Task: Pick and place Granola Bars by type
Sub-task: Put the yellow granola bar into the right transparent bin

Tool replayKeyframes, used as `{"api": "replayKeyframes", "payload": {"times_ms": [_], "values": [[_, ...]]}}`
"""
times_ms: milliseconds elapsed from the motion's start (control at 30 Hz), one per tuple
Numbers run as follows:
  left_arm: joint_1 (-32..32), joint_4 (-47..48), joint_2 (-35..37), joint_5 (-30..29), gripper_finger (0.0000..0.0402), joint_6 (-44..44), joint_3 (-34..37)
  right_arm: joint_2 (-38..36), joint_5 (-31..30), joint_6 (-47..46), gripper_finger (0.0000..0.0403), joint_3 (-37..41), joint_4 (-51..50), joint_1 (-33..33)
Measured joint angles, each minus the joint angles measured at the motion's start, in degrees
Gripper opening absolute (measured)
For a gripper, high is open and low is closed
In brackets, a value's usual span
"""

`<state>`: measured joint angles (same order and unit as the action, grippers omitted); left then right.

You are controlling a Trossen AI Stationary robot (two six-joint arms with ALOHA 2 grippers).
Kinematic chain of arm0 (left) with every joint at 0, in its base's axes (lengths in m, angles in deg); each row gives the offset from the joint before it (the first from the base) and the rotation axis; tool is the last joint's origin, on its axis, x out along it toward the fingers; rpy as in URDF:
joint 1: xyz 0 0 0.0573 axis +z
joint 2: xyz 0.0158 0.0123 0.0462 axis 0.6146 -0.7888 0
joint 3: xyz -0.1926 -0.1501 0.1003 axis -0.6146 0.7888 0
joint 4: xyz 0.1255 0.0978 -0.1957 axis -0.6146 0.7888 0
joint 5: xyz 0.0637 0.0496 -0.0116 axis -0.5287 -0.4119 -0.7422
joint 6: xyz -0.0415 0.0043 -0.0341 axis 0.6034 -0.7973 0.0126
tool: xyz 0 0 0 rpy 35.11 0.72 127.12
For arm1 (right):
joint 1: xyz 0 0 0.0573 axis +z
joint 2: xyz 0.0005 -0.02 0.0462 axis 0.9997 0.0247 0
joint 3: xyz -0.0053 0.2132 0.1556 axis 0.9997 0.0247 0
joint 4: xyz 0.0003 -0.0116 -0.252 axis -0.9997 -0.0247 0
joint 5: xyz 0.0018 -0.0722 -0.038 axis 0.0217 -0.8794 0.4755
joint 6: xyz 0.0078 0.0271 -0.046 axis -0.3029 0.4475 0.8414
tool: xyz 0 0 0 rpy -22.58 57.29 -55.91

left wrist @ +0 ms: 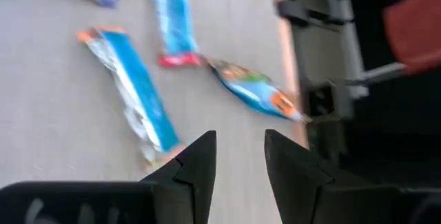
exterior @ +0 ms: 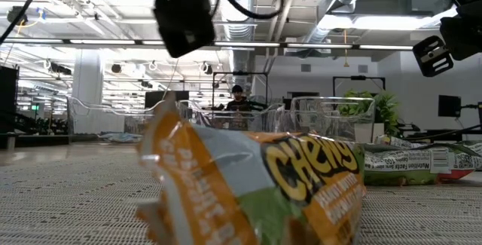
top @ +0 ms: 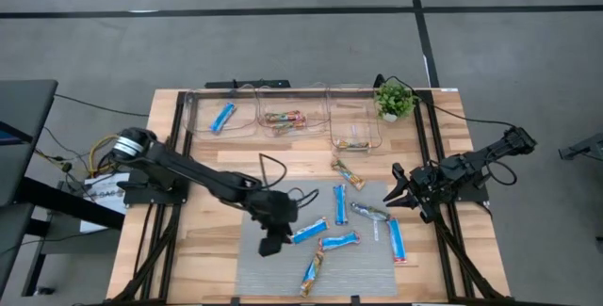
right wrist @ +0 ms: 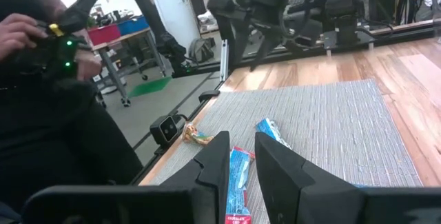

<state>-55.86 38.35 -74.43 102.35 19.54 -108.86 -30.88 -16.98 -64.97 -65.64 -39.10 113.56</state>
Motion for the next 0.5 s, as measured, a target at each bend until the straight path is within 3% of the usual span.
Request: {"api": "replayKeyframes", "payload": {"times_ms": [267,500], "values": [[1.21,7.91,-7.47,-8.82,0.0116,-0.30,-10.29,-0.01,-0.01,0.01,0.0062,-0.01,0.00,0.00],[1.88,13.85,-11.88,-10.75,0.0116,0.97,-15.44,0.01,0.01,-0.01,0.0062,0.01,0.00,0.00]]}}
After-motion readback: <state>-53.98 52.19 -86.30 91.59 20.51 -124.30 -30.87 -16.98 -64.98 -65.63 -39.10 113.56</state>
